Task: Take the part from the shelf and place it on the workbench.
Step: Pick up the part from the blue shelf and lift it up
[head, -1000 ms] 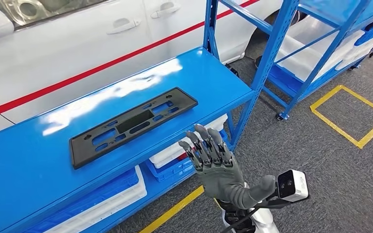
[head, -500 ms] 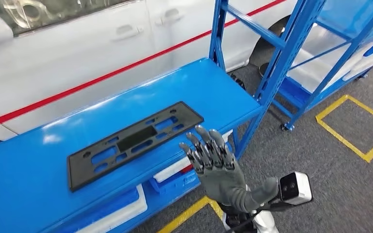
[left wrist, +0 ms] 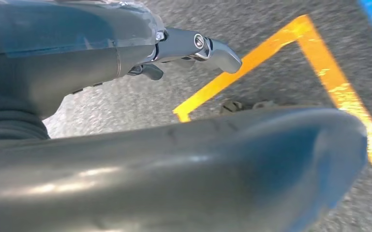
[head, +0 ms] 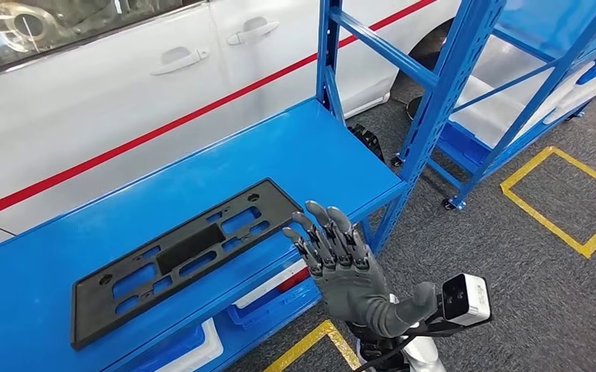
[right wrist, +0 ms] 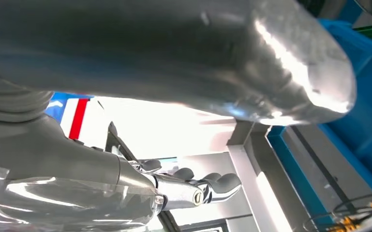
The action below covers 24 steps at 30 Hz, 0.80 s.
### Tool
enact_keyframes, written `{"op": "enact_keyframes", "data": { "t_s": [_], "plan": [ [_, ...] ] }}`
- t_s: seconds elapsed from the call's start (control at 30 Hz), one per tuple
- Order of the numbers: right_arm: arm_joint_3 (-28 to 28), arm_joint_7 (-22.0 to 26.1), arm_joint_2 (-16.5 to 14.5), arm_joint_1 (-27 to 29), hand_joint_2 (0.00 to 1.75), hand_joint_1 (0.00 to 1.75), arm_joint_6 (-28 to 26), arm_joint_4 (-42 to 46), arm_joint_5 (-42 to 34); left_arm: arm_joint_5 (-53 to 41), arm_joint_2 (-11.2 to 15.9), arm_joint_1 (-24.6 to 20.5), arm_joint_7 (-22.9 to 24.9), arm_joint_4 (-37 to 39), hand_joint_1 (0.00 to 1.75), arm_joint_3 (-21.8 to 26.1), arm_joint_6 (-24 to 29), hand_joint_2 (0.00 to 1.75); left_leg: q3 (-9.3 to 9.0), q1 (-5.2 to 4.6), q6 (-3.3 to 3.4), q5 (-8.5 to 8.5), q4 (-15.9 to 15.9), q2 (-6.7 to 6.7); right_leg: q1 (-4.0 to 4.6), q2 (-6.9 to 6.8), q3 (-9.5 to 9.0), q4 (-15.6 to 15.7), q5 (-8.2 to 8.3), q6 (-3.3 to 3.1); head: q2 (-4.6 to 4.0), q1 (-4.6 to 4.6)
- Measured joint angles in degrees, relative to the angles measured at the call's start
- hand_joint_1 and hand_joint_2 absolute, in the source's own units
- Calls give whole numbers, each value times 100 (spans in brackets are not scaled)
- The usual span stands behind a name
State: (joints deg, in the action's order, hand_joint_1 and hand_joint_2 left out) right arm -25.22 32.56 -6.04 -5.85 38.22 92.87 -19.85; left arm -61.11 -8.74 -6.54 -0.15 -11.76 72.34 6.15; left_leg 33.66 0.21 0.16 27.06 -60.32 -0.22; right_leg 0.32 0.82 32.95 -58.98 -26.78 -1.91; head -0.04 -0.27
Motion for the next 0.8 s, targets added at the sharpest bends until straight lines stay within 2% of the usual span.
{"op": "enact_keyframes", "data": {
  "t_s": [0.07, 0.17, 0.23, 0.3, 0.33, 0.37, 0.4, 0.43, 0.47, 0.5, 0.53, 0.57, 0.6, 0.63, 0.7, 0.77, 0.8],
  "plan": [
    [0, -13, 4, 11, 0, 0, -3, -1, 23, -1, 2, -5, -7, 0, 0, -2, -8, 0, -24, -28, 35, -20, 129, -13, 3, -4, -6, -5, -29, 52, 0, -11],
    [0, -2, 10, 14, 0, 0, -3, 11, 60, 9, -5, 0, -23, 0, 0, -3, -7, 0, -92, 12, 89, -135, 263, -41, 8, -25, 8, -81, -131, 149, 0, -14],
    [0, 12, 18, 15, 0, 0, -3, 19, 74, 20, -12, -9, -32, 0, 0, -2, 4, 0, -139, 37, 113, -163, 328, -65, -18, -35, 226, -550, -416, 210, 0, -8],
    [0, 43, 33, 30, 0, 0, -3, 19, 88, 29, -14, -10, -36, 0, 0, -1, 24, 0, -145, 39, 125, -154, 330, -105, -61, -39, 602, -1256, -707, 264, 0, -8],
    [0, 58, 44, 40, 0, 0, -2, 17, 95, 33, -14, -7, -36, 0, 0, -1, 35, 0, -149, 42, 124, -146, 328, -135, -86, -41, 720, -1449, -724, 288, 0, -8],
    [0, 70, 53, 46, 0, 0, 0, 16, 103, 38, -15, -5, -35, 0, 0, -1, 45, 0, -157, 46, 116, -137, 324, -173, -112, -41, 744, -1447, -634, 308, 0, -9],
    [0, 79, 60, 48, 0, 0, 2, 16, 116, 43, -16, -4, -34, 0, 0, -1, 54, 0, -170, 53, 102, -124, 316, -220, -138, -31, 651, -1222, -446, 325, 0, -8],
    [0, 85, 66, 48, 0, 0, 3, 15, 132, 48, -19, -6, -34, 0, 0, -1, 62, 0, -181, 61, 79, -106, 303, -270, -169, 23, 481, -850, -222, 338, 0, -8],
    [0, 90, 70, 49, 0, 0, 4, 15, 151, 51, -20, -13, -34, 0, 0, -1, 69, 0, -179, 60, 50, -87, 280, -320, -190, 127, 309, -486, -70, 346, -1, -7],
    [0, 96, 73, 53, 0, 0, 7, 15, 169, 52, -21, -21, -33, 0, 0, -1, 75, 0, -167, 60, 17, -73, 260, -369, -204, 215, 180, -210, 22, 344, -1, -8],
    [0, 102, 75, 57, 0, 0, 8, 15, 183, 51, -21, -28, -33, 0, 0, -1, 79, 0, -149, 58, -18, -66, 246, -412, -205, 287, 115, -59, 43, 335, -1, -11],
    [0, 109, 77, 61, 0, 0, 9, 15, 192, 50, -20, -28, -33, 0, 0, -1, 82, 0, -133, 61, -55, -68, 246, -455, -191, 306, 104, -29, 16, 314, -1, -13],
    [0, 118, 78, 64, 0, 0, 10, 16, 202, 49, -20, -23, -32, 0, 0, -1, 85, 0, -122, 72, -94, -74, 258, -499, -187, 261, 102, -19, 21, 281, 0, -15],
    [0, 129, 78, 64, 0, 0, 10, 17, 213, 47, -20, -15, -32, 0, 0, -1, 87, 0, -117, 83, -127, -60, 248, -484, -186, 211, 88, 0, 25, 244, 0, -15],
    [0, 152, 76, 67, 0, 0, 10, 24, 235, 48, -19, -10, -28, 0, 0, -1, 97, 0, -5, 88, -171, 111, -12, -296, -189, 88, 45, 42, 27, 157, 0, -25],
    [0, 164, 75, 83, 0, 0, 10, 30, 252, 52, -18, -21, -22, 0, 0, -1, 118, 0, 322, 87, -190, 471, -714, -82, -162, -52, 20, 54, 10, 98, 0, -34],
    [0, 165, 75, 93, 0, 0, 10, 31, 257, 54, -18, -24, -19, 0, 0, -1, 130, 0, 517, 89, -200, 630, -1107, -51, -145, -124, 17, 53, 0, 84, 0, -34]
  ]
}}
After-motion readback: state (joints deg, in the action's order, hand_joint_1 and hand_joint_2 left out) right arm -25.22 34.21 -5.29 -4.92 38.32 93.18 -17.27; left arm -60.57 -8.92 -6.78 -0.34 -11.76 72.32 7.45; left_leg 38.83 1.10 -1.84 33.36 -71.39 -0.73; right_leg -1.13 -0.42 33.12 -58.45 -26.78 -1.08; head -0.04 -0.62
